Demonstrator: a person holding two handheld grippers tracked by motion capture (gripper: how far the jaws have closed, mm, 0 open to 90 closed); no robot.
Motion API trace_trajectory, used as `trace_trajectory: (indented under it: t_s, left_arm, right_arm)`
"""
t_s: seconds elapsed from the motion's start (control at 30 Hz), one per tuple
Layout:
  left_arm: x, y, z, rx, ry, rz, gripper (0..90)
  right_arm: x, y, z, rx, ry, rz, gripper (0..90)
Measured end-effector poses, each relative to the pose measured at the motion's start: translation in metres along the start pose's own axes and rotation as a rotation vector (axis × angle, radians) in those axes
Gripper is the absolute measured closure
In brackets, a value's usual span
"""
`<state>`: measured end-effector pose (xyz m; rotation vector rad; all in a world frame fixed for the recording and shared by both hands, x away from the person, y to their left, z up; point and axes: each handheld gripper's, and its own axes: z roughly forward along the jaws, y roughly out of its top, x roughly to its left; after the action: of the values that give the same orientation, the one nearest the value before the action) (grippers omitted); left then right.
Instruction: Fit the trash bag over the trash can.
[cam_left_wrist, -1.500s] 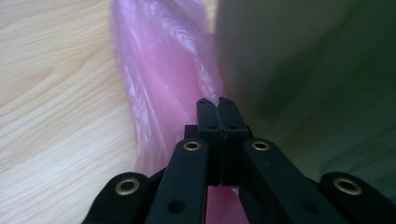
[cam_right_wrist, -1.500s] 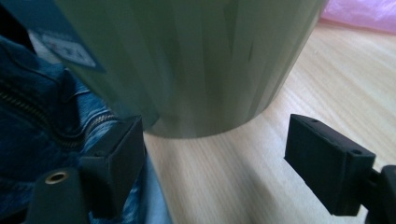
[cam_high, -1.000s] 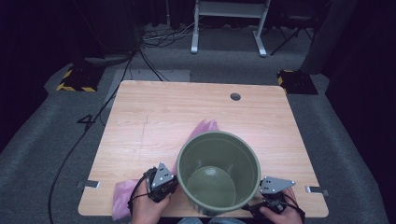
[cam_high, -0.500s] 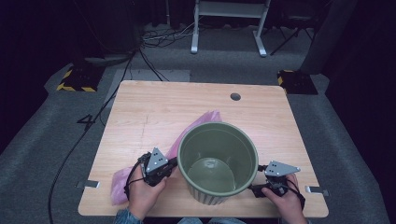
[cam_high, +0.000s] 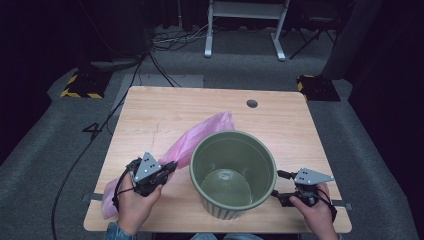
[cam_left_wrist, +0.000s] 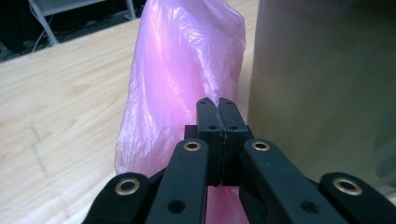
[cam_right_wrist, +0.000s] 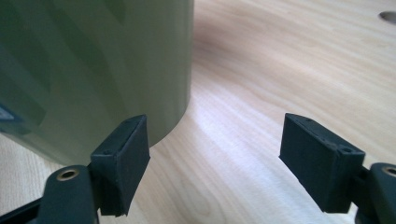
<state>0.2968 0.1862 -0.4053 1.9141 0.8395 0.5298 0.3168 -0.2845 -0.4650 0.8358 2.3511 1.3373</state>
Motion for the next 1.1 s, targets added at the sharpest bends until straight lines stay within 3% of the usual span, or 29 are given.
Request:
trace_trajectory:
  t_s: [0.3,0.53,0.83,1.1]
  left_arm:
    - [0.008,0.025,-0.025,-0.023,0.014,0.05,89.9]
    - [0.014,0.041,-0.041,-0.05,-0.02,0.056,89.9]
    - [0.031,0.064,-0.067,-0.071,-0.098,0.081,89.9]
    - [0.046,0.07,-0.082,-0.094,-0.179,0.077,89.9]
  right_arm:
    - [-0.009,0.03,-0.02,-0.038,-0.018,-0.037,25.6]
    - [-0.014,0.051,-0.033,-0.07,-0.008,-0.03,25.7]
    - [-0.016,0.058,-0.046,-0.092,-0.033,-0.021,25.7]
    - [-0.02,0.054,-0.052,-0.095,-0.041,-0.007,25.9]
